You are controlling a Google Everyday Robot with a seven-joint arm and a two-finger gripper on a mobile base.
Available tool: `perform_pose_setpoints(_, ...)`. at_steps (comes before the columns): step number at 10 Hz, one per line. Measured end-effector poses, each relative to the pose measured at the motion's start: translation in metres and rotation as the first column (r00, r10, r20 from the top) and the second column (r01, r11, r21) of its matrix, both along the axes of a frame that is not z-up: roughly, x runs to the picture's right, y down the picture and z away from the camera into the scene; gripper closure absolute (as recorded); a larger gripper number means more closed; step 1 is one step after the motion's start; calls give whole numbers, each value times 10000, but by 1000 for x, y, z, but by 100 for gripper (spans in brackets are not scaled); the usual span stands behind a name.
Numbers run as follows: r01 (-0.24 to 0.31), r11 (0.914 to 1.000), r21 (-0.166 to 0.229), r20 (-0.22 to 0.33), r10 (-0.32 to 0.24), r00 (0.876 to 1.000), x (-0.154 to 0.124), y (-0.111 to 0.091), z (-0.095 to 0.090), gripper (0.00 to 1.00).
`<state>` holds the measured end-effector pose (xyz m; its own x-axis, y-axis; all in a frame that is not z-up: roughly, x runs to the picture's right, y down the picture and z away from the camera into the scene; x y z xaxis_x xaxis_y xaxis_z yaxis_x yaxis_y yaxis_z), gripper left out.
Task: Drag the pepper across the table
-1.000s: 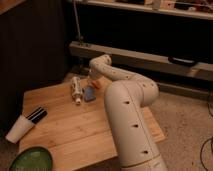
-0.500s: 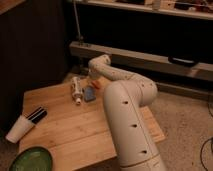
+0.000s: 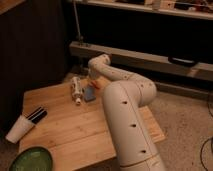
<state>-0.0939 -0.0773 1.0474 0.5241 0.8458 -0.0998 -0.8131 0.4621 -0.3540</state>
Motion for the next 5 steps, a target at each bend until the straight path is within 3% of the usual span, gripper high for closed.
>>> perform_pose_setpoints(5, -35, 9999, -105, 46, 35, 10000, -1, 2, 2, 67)
